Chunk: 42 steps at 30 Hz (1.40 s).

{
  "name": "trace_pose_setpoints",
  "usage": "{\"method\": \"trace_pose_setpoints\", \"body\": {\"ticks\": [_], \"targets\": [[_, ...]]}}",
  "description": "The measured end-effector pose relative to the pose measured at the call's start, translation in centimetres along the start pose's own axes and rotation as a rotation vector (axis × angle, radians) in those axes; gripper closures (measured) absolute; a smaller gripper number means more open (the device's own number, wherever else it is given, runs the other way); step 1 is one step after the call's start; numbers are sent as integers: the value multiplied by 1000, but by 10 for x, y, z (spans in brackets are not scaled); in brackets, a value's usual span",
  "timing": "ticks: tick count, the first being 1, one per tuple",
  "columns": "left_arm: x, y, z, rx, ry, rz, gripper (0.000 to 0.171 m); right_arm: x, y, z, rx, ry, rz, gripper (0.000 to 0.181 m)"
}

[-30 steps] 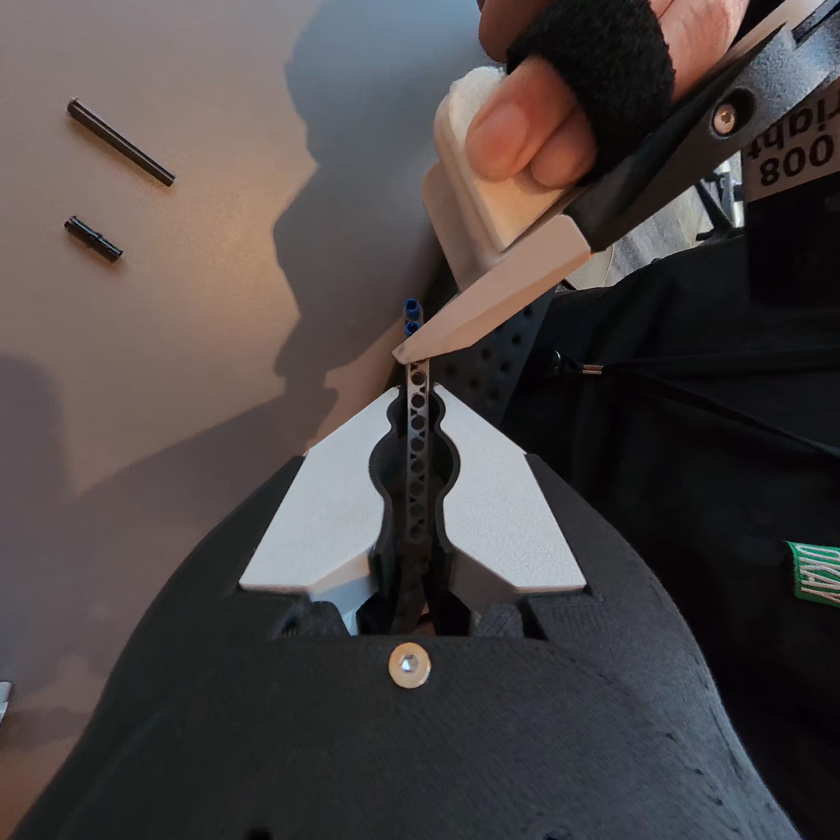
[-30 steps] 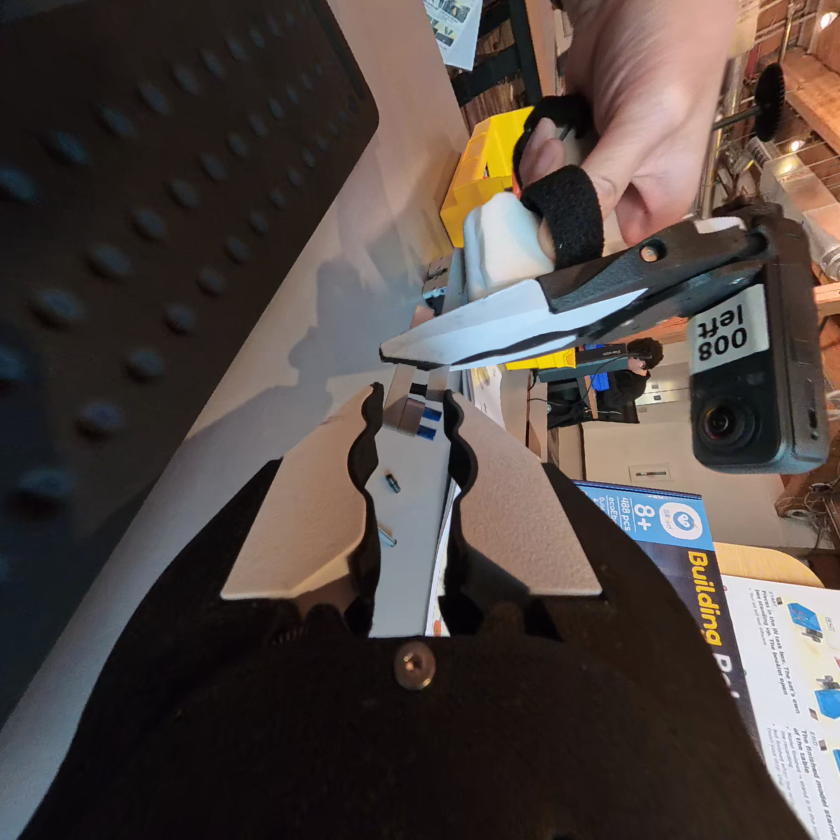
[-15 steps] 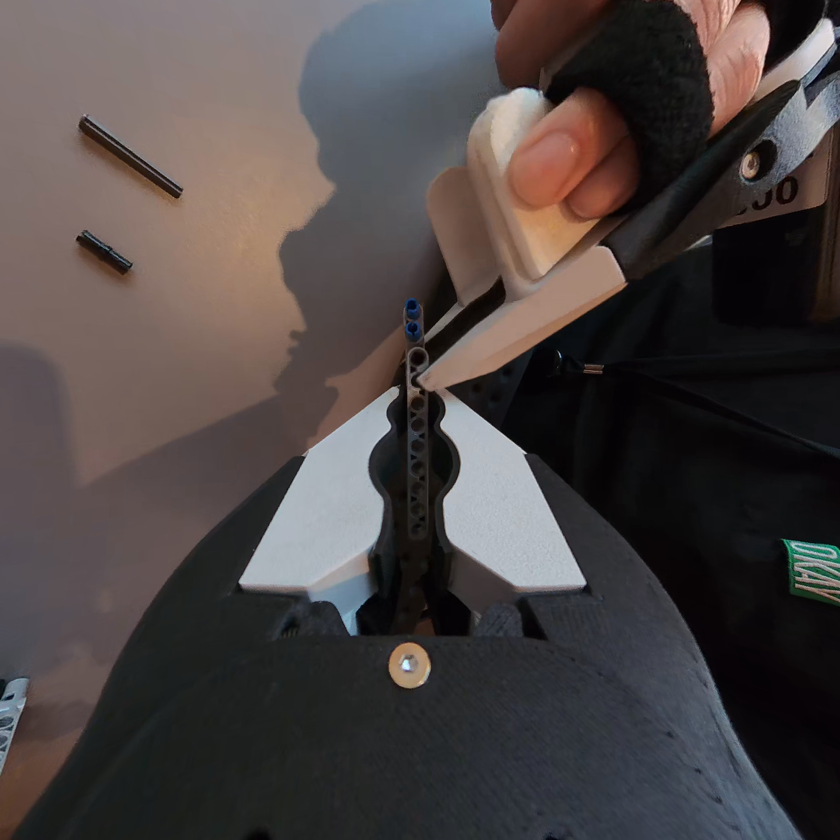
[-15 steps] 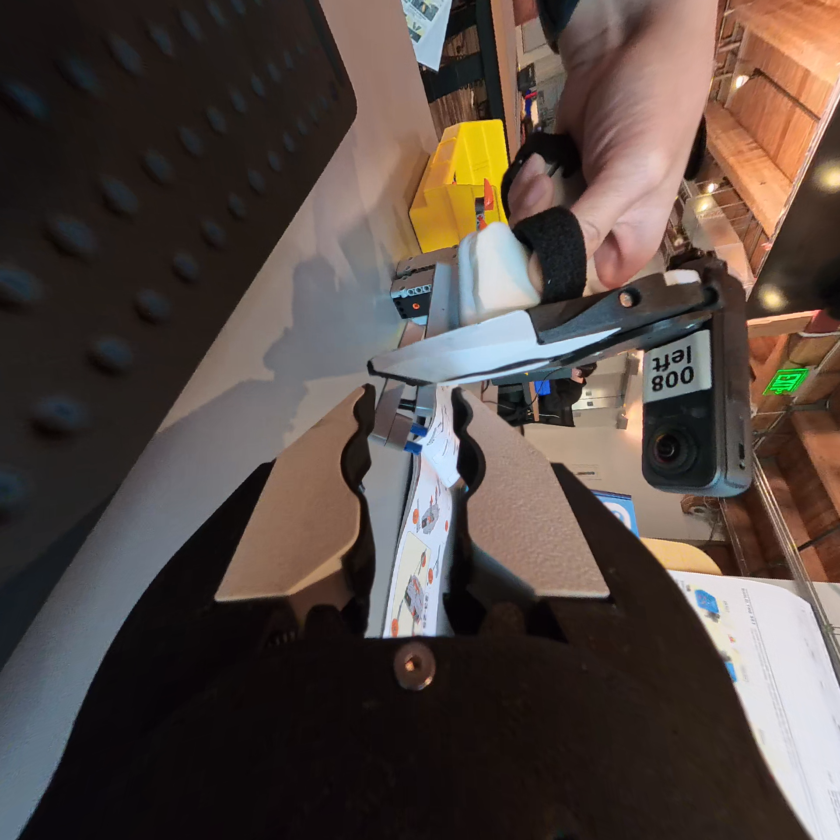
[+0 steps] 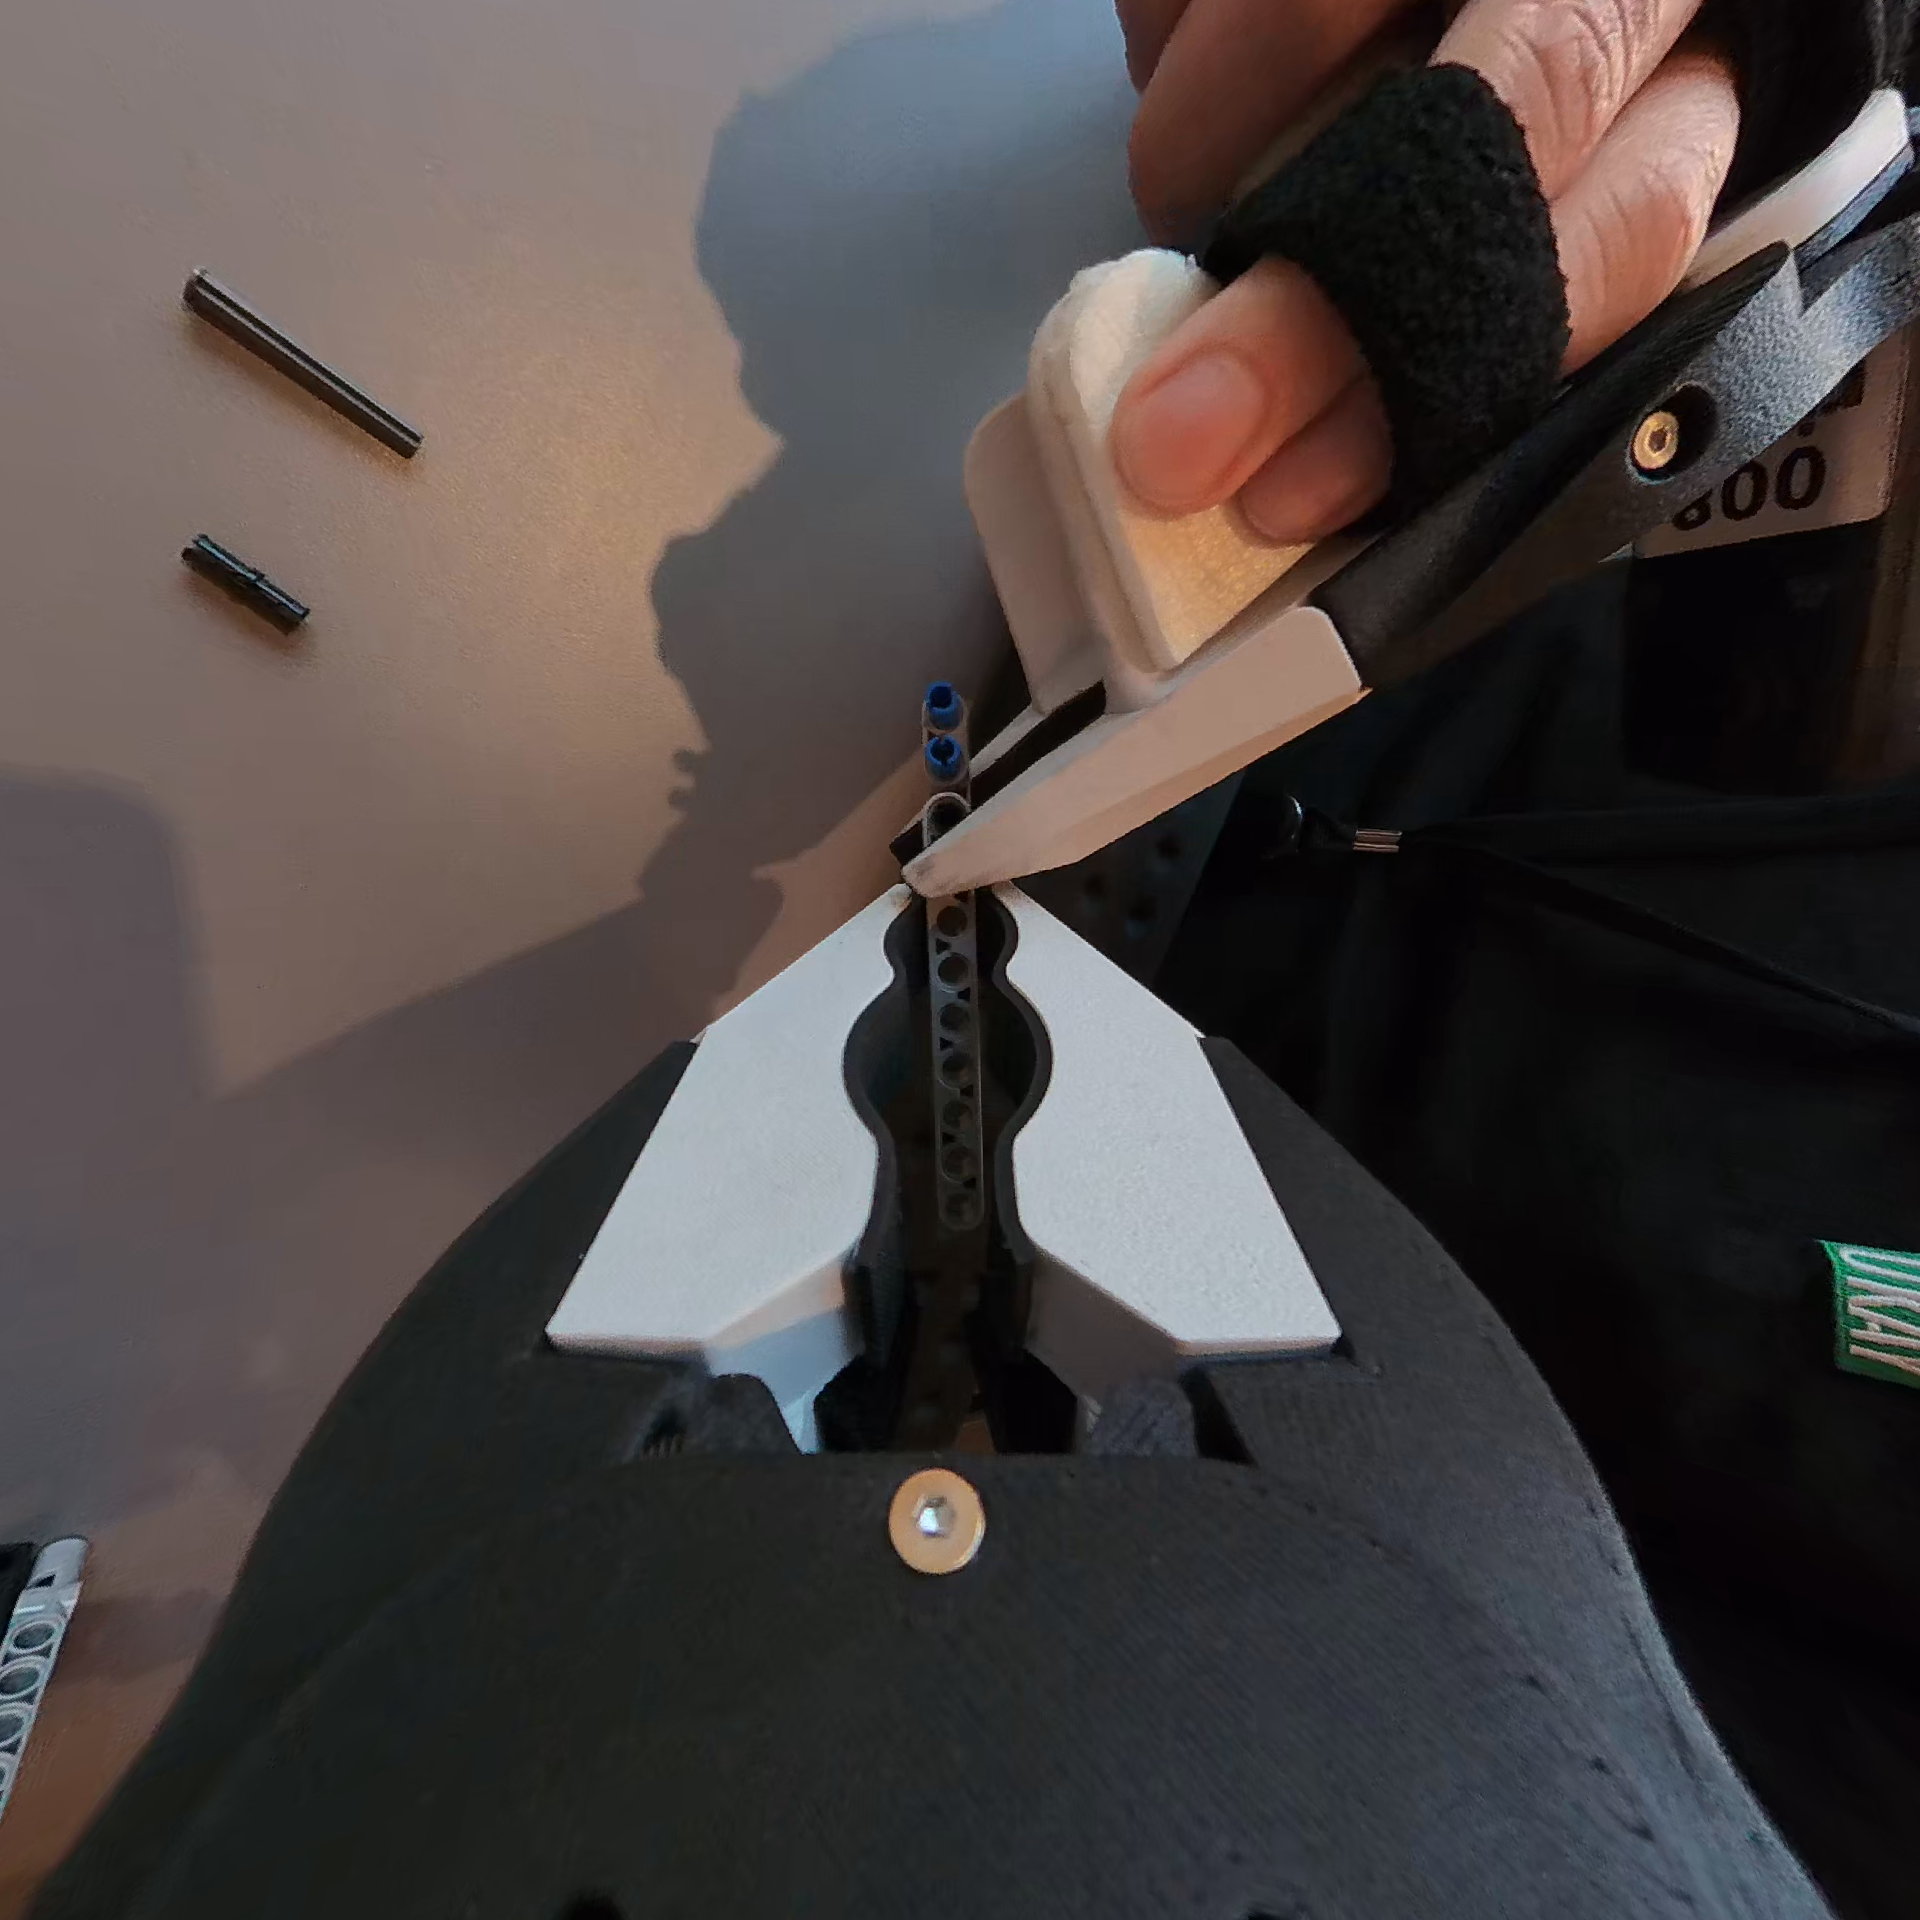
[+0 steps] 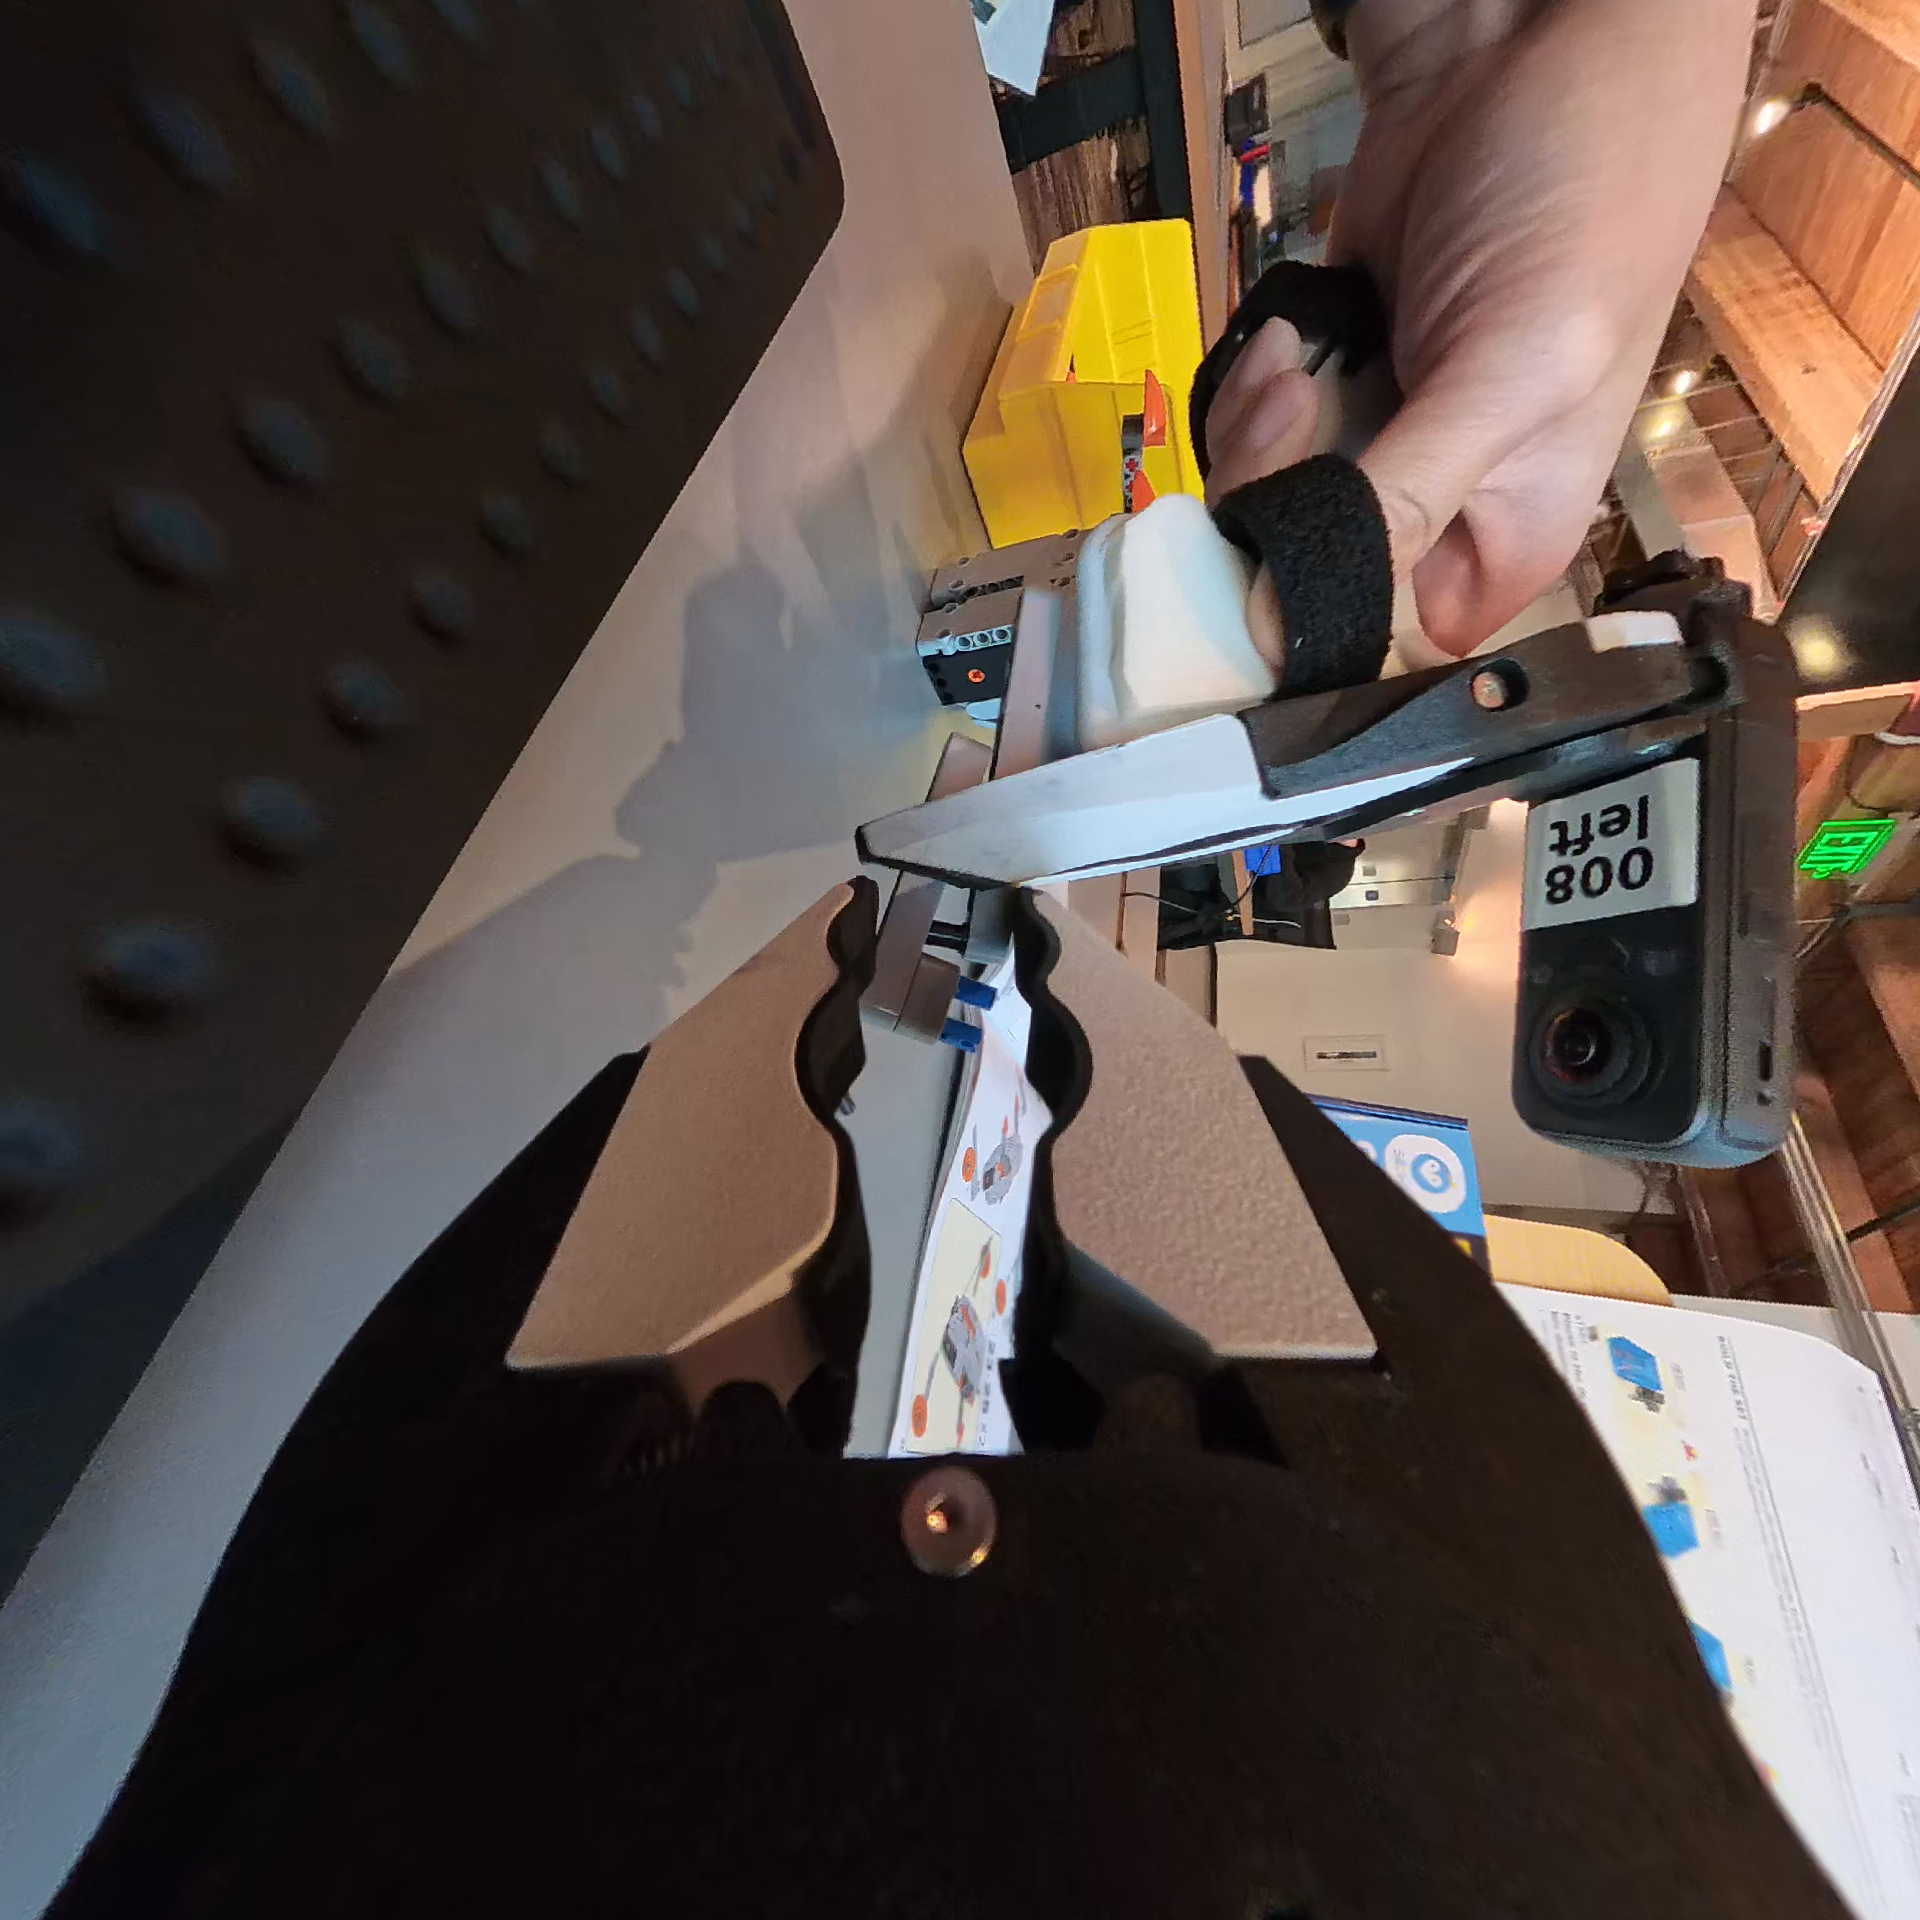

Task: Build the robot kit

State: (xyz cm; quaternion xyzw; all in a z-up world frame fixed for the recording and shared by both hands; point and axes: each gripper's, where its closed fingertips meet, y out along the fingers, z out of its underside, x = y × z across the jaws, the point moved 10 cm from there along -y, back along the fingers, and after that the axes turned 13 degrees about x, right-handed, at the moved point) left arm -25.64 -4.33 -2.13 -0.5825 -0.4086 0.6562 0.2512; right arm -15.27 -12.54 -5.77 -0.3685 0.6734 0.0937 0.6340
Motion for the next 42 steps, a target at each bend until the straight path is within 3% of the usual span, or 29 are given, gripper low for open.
{"method": "trace_pose_setpoints", "body": {"ticks": [18, 22, 42], "targets": [[1, 2, 1, 13, 4, -44, 166, -1, 6, 0, 36, 102, -76, 156], [2, 2, 1, 12, 2, -34, 166, -3, 6, -1, 38, 135, -49, 146], [-1, -5, -2, -22, 8, -21, 166, -7, 6, 2, 56, 148, -36, 158]]}}
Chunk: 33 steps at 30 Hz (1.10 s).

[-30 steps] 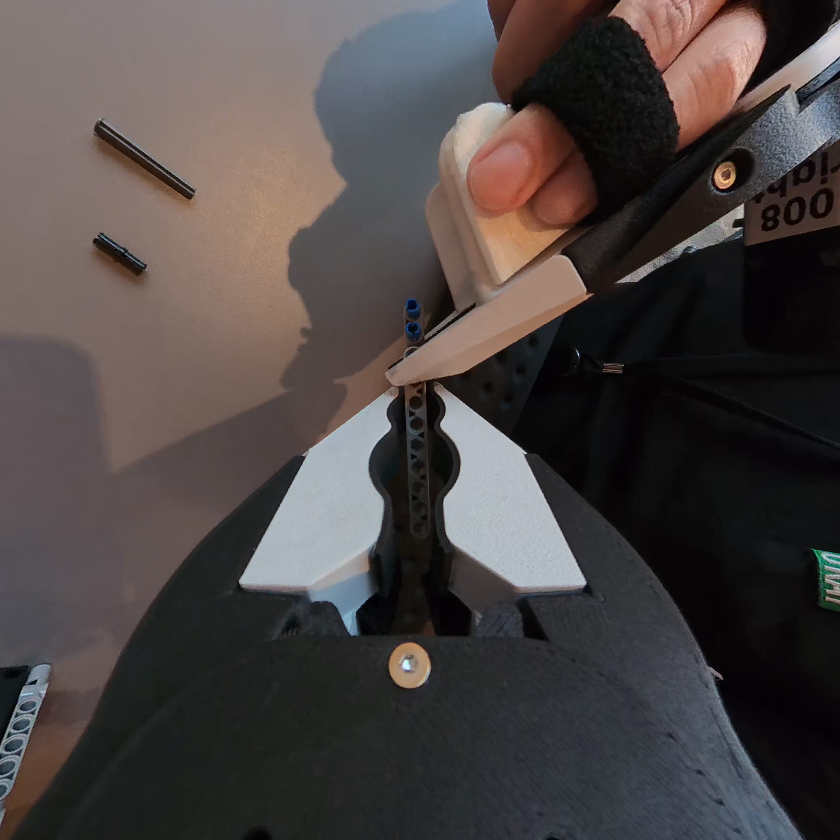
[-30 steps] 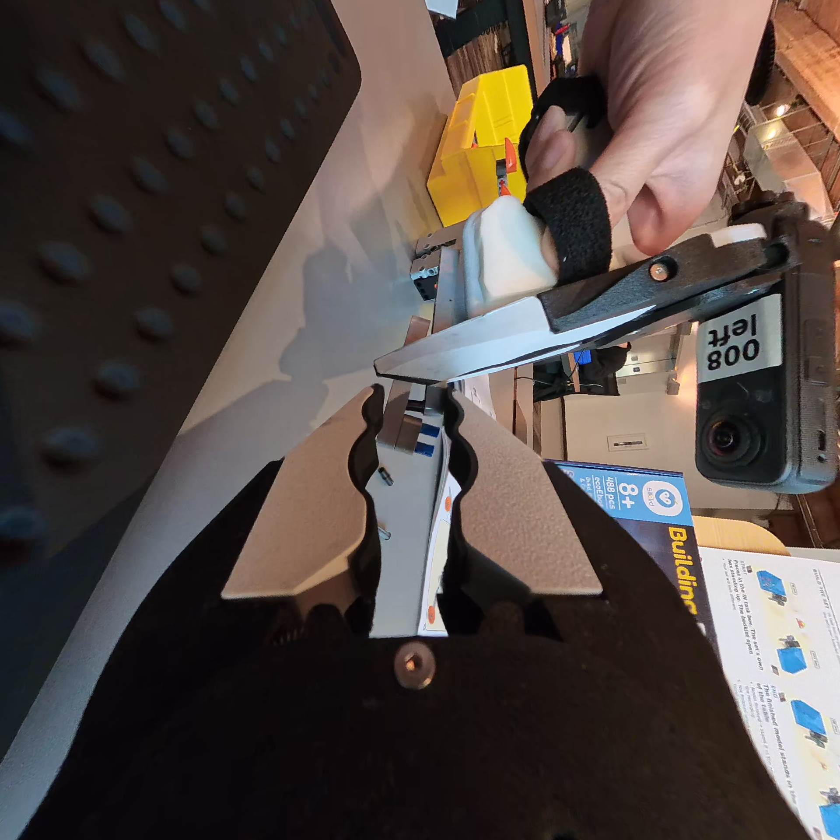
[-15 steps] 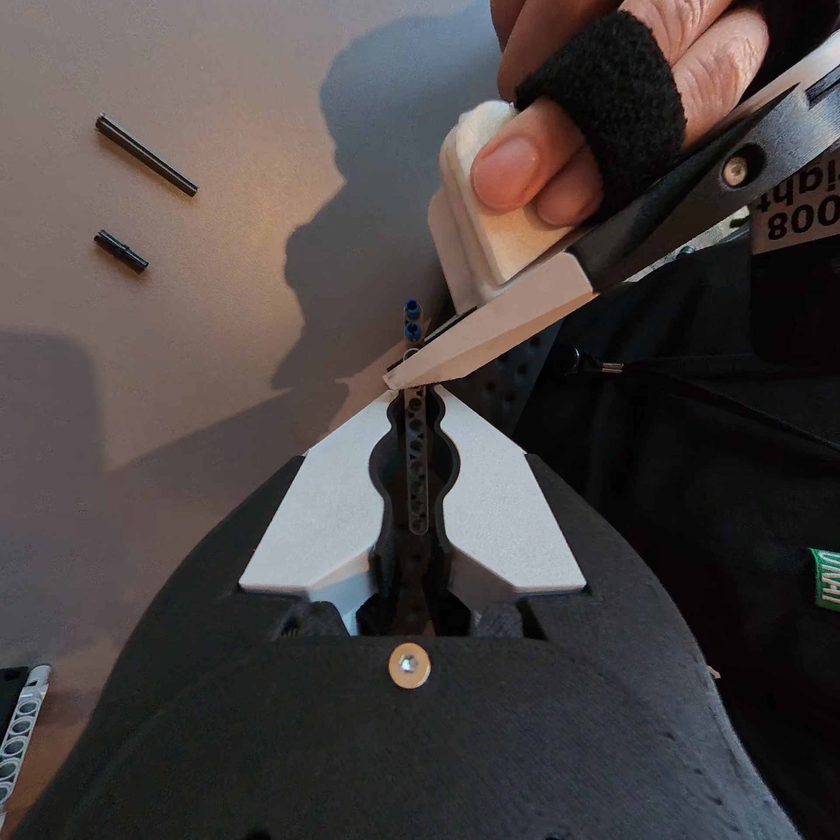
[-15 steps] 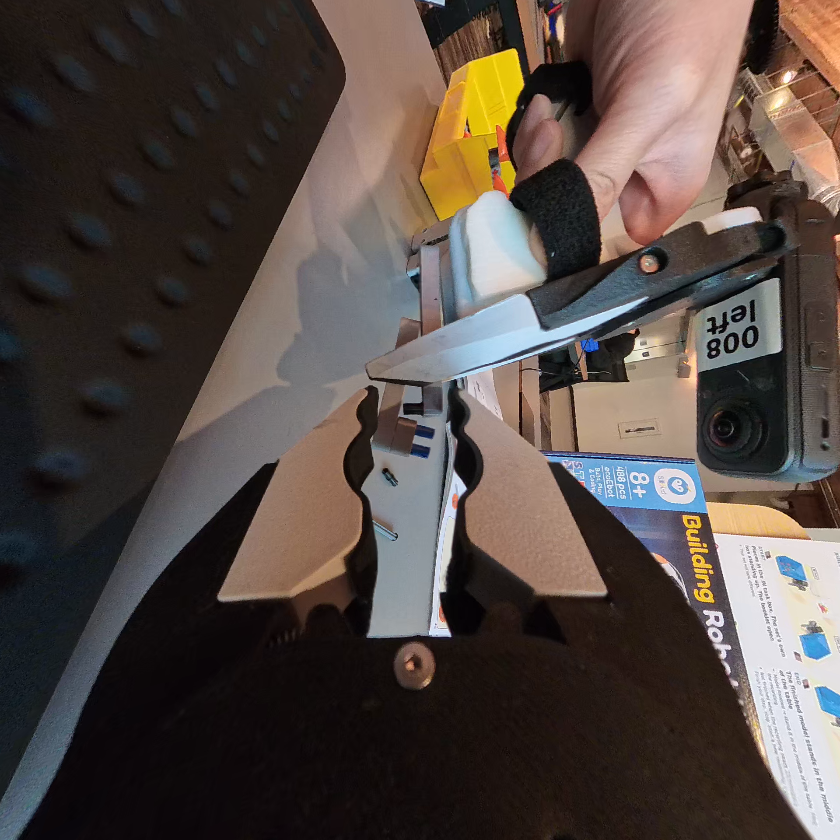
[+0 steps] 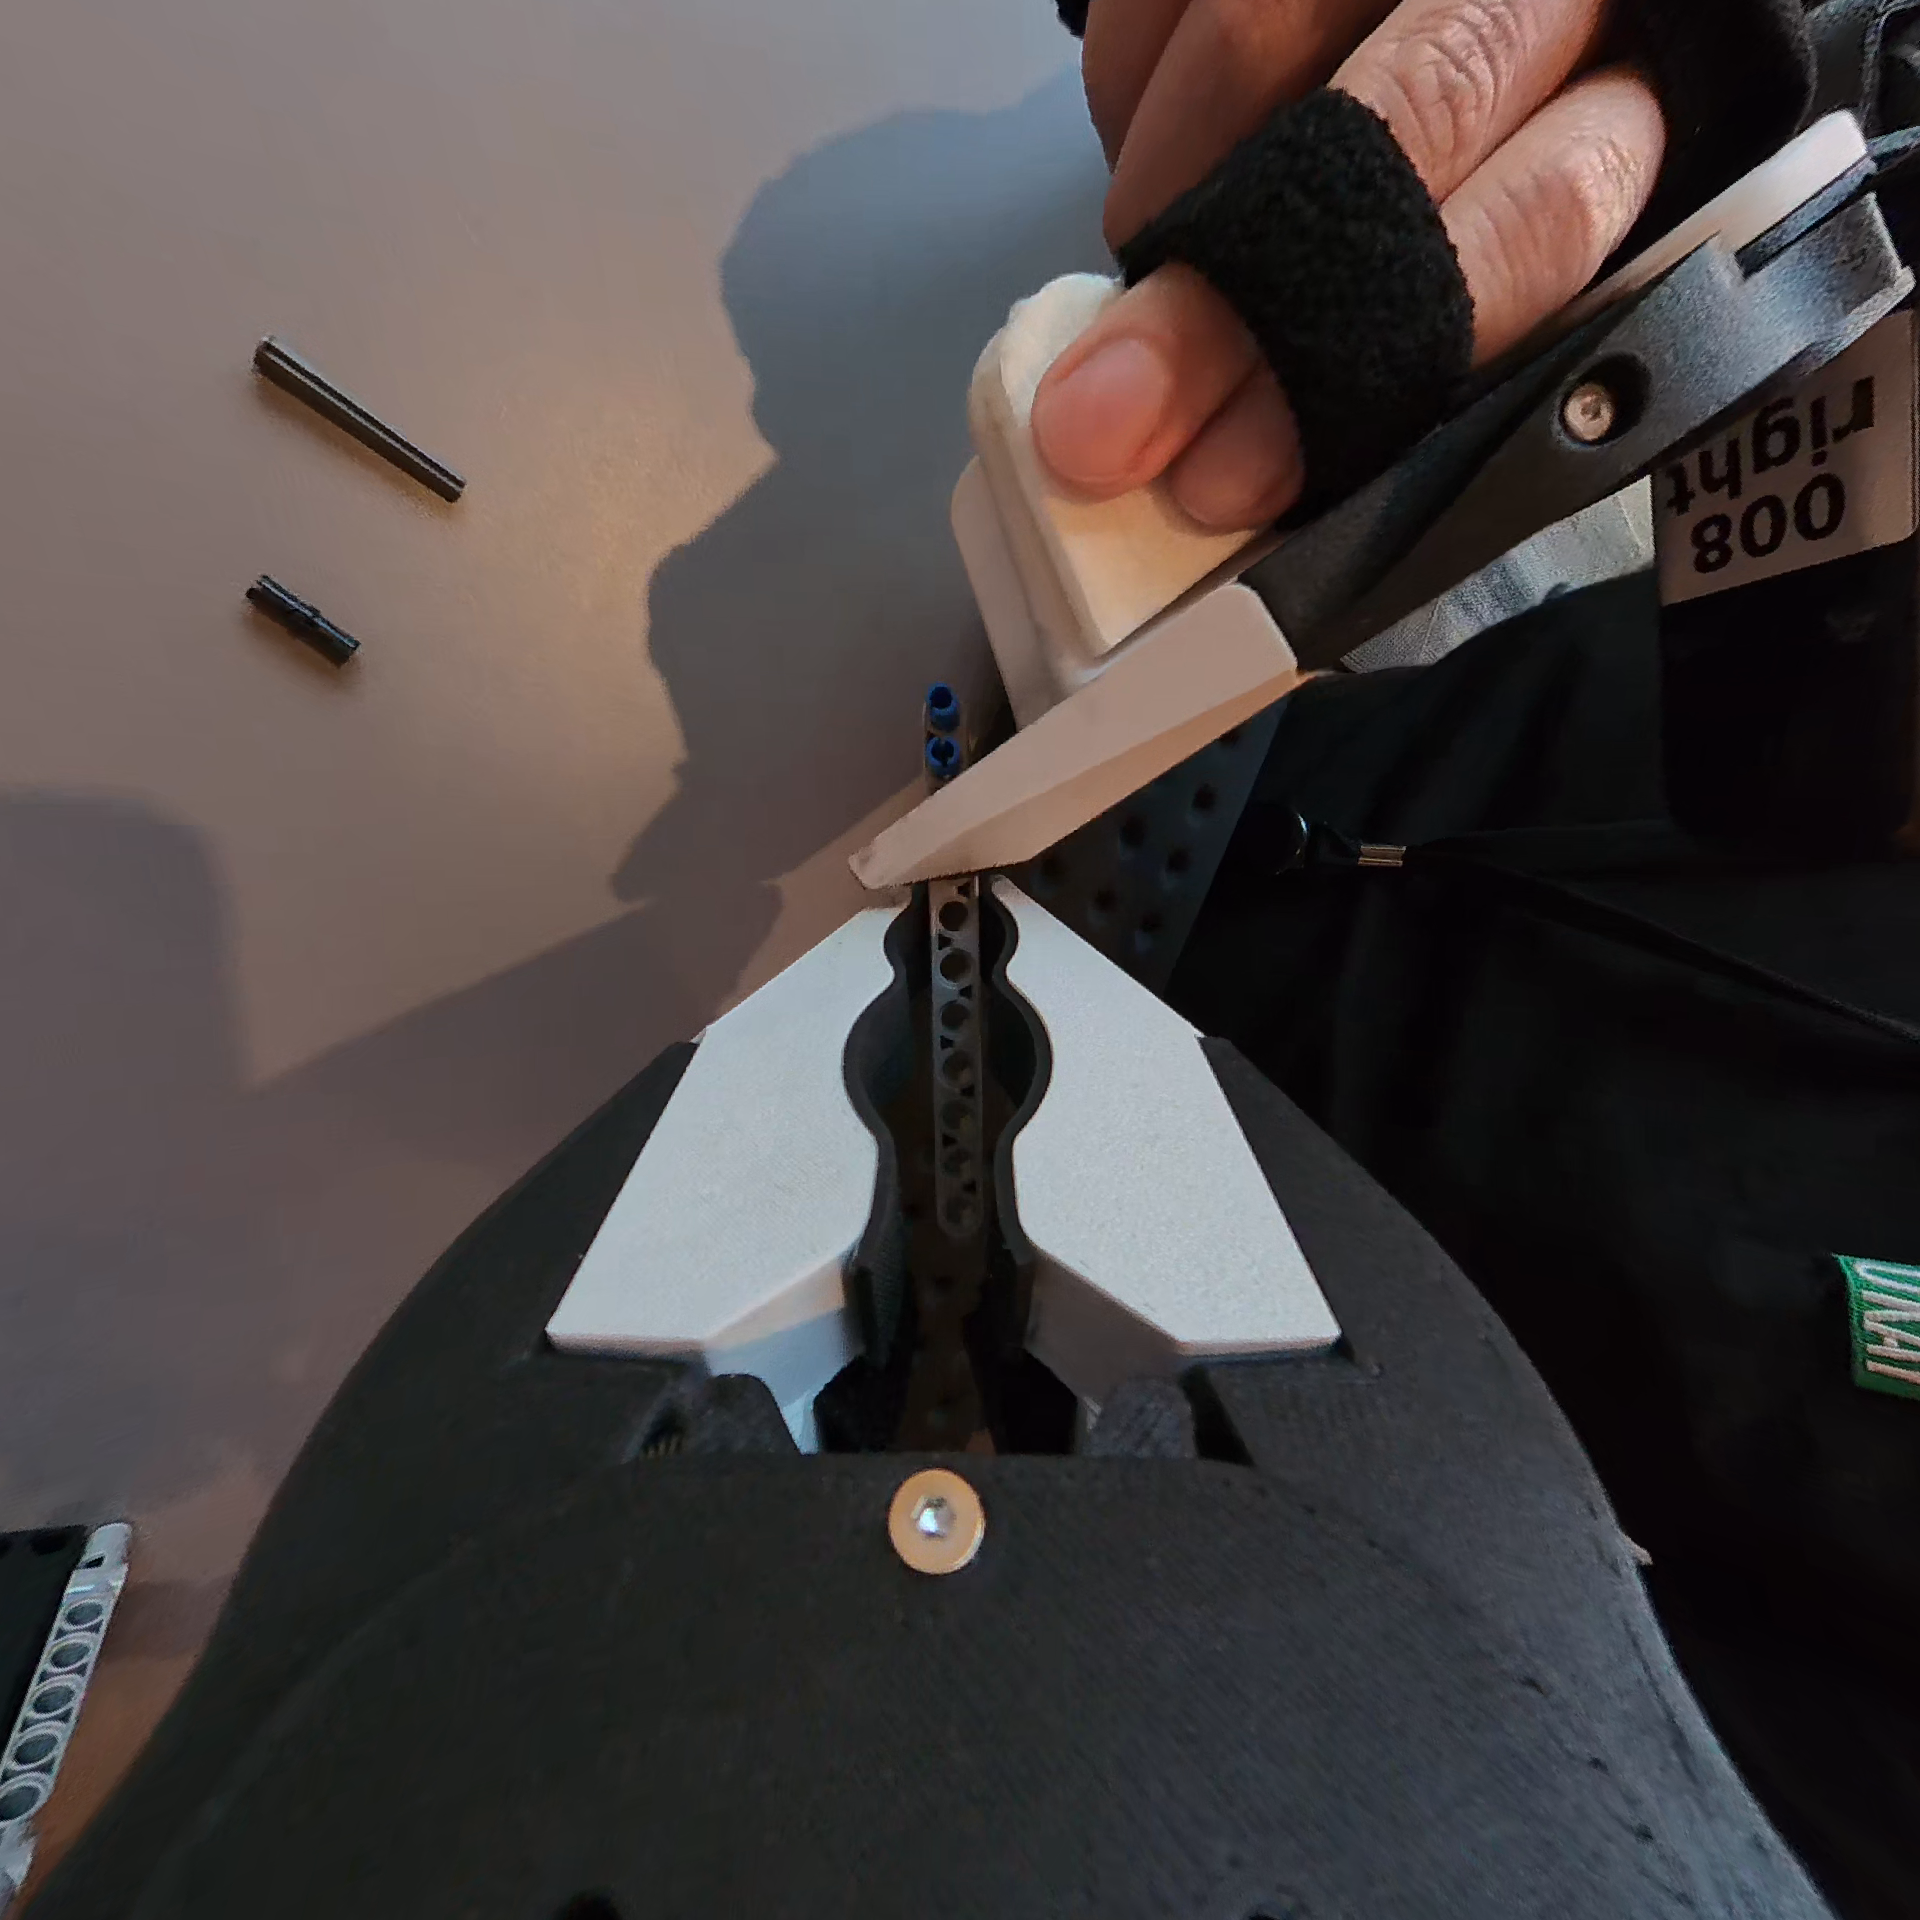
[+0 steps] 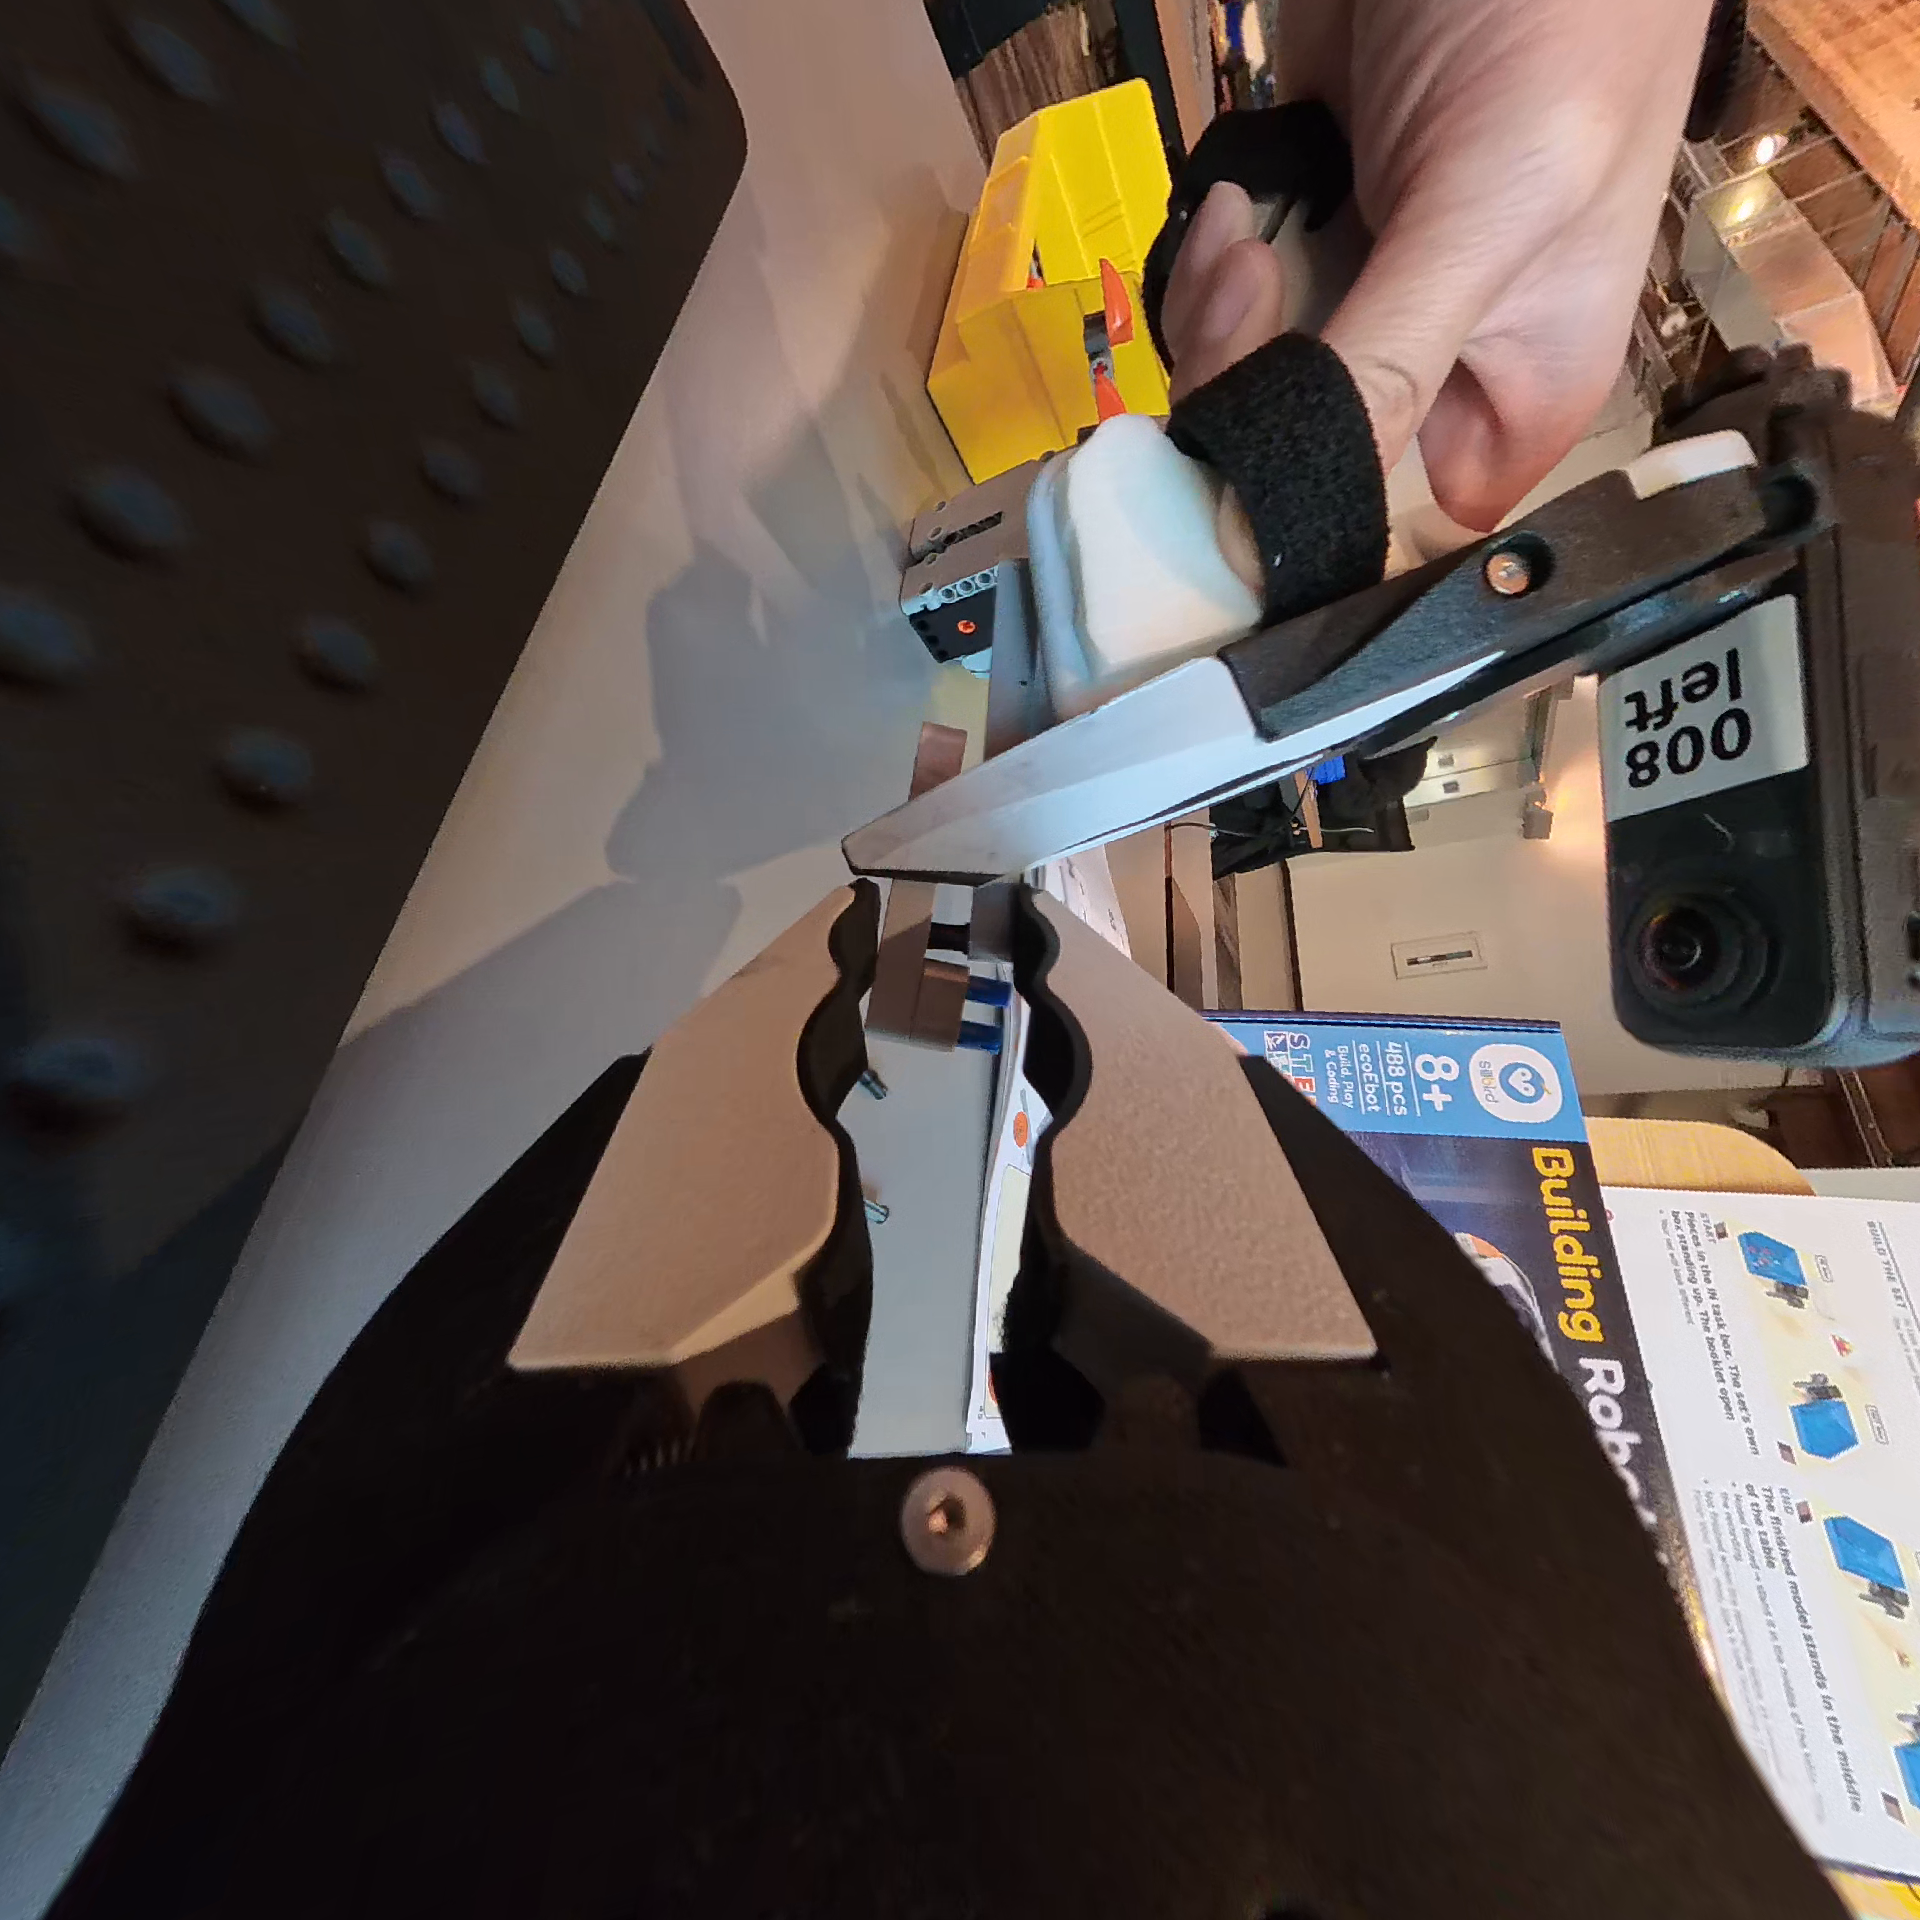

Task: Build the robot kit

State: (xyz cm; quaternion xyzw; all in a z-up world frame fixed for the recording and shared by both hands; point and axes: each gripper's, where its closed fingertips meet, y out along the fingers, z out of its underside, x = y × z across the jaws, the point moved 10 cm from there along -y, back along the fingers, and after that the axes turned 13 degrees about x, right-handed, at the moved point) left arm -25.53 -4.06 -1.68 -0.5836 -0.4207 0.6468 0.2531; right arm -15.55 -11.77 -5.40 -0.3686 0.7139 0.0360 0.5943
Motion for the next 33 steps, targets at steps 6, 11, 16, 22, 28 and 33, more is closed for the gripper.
{"method": "trace_pose_setpoints", "body": {"ticks": [6, 11, 16, 22, 28, 33], "targets": [[0, -7, 2, -42, 8, 7, 166, -7, 0, 1, -12, 106, -3, 158], [2, -10, 4, -87, 11, 31, 166, -10, 0, 2, -7, 130, 15, 159], [-1, -10, 4, -90, 41, -25, 166, -10, 1, 3, -4, 139, 6, 158], [-8, -11, 2, -69, 60, -81, 166, -11, -1, 4, -23, 137, 10, 158], [-7, -9, 1, -58, 57, -65, 166, -8, -1, 4, -25, 108, 17, 158], [-9, -5, -1, -6, 70, -89, 166, -5, -2, 4, -30, 42, 19, 159]]}}
